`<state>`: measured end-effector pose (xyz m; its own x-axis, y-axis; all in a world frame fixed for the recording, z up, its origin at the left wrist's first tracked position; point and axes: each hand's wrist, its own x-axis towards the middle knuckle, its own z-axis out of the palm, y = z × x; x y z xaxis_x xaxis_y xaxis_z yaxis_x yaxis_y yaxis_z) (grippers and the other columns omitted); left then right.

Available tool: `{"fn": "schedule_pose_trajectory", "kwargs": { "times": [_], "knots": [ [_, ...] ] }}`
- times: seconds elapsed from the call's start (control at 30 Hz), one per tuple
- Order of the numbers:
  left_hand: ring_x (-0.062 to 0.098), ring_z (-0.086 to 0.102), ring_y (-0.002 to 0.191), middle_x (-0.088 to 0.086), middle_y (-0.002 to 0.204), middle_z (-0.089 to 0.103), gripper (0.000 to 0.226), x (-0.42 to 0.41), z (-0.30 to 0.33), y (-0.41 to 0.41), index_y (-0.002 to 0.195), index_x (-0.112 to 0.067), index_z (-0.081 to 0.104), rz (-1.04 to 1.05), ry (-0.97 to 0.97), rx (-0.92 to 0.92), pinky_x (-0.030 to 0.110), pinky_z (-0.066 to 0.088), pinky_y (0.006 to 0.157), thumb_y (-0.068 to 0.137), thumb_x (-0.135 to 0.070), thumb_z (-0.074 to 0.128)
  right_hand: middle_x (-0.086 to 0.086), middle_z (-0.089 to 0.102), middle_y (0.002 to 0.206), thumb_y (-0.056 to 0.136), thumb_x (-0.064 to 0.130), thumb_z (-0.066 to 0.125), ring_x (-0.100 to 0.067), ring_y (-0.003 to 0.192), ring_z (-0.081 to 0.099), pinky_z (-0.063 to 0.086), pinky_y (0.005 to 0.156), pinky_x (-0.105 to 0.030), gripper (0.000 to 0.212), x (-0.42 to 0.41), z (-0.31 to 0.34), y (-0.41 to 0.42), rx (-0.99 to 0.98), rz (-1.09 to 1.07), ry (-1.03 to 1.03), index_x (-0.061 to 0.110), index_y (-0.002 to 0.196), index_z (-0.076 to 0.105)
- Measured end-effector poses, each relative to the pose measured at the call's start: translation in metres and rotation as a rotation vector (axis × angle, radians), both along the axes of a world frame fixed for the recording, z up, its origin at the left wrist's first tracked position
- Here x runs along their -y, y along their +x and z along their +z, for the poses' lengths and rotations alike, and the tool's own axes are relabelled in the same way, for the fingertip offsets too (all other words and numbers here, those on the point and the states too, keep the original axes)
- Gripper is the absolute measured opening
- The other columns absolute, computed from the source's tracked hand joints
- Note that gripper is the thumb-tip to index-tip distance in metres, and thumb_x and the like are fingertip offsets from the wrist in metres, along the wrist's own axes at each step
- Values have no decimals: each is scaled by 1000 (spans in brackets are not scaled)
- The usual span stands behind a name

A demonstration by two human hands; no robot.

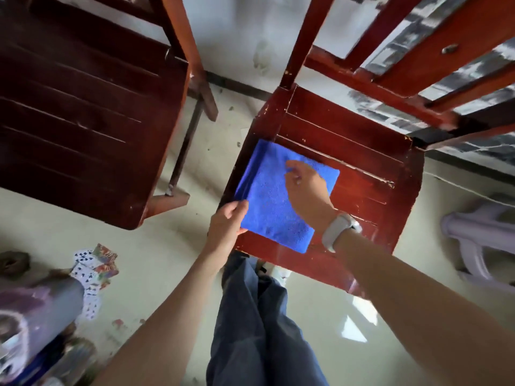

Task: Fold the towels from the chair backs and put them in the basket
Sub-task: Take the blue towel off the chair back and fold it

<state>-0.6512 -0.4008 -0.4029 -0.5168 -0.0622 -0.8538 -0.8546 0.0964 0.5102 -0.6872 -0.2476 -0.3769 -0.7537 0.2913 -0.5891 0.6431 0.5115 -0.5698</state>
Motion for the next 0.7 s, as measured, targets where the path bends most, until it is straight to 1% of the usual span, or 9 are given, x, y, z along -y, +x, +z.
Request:
{"fn": "schedule_pose_trajectory", "kwargs": {
  "times": [0.03,0.1,0.13,0.2,0.33,0.43,0.53,0.6,0.7],
  "knots": [
    [18,59,85,4,88,62,35,-1,-2,0,114,-4,59,-138,-109,-72,33,52,77,89,-29,57,-10,58,113,91,14,43,-31,105,53,44,87,-37,33,-6,-2,-2,-58,91,149,13,122,54],
    [31,60,92,16,96,66,34,-4,-5,1,109,-2,61,-384,-344,-224,30,44,81,87,-27,60,-9,51,126,91,18,43,-30,120,40,31,98,-44,34,-17,-7,-10,-82,235,363,15,124,52],
    [34,60,93,18,98,67,31,-5,-4,2,108,-3,62,-456,-418,-292,28,39,78,87,-25,59,-7,49,130,92,21,43,-28,123,37,28,100,-45,36,-20,-9,-15,-49,303,429,16,127,49],
    [35,61,91,18,99,69,25,-7,-2,3,106,-3,63,-507,-475,-397,31,38,75,89,-20,55,-7,50,129,93,25,40,-27,123,36,26,101,-45,37,-24,-13,-25,29,410,496,16,129,46],
    [32,62,97,14,106,69,27,-7,1,8,114,-4,61,-448,-526,-521,31,42,79,93,-16,49,-11,51,122,93,23,39,-29,117,41,27,98,-42,32,-22,-14,-32,1,393,479,12,120,52],
    [31,58,97,14,104,68,27,-1,-1,10,111,-5,62,-430,-607,-477,33,41,79,95,-17,44,-11,51,119,93,21,41,-29,114,45,26,98,-40,29,-15,-13,-30,-82,355,424,10,118,50],
    [33,53,97,17,103,61,27,3,-7,6,103,-5,63,-579,-747,-415,41,40,80,94,-21,43,-12,49,120,93,23,43,-29,115,45,27,98,-40,30,-12,-14,-32,-82,367,400,12,120,50],
    [32,51,102,16,107,58,27,3,-6,2,105,-8,62,-616,-801,-360,42,39,81,91,-25,47,-10,46,125,93,26,45,-27,118,42,27,99,-40,35,-11,-14,-32,-101,378,403,15,126,48],
    [34,52,107,16,113,57,35,1,1,-1,115,-7,56,-610,-846,-503,44,41,81,83,-20,57,-13,47,128,91,15,44,-29,115,44,29,99,-43,39,-14,-5,-22,-273,344,466,12,129,48]
  ]
}}
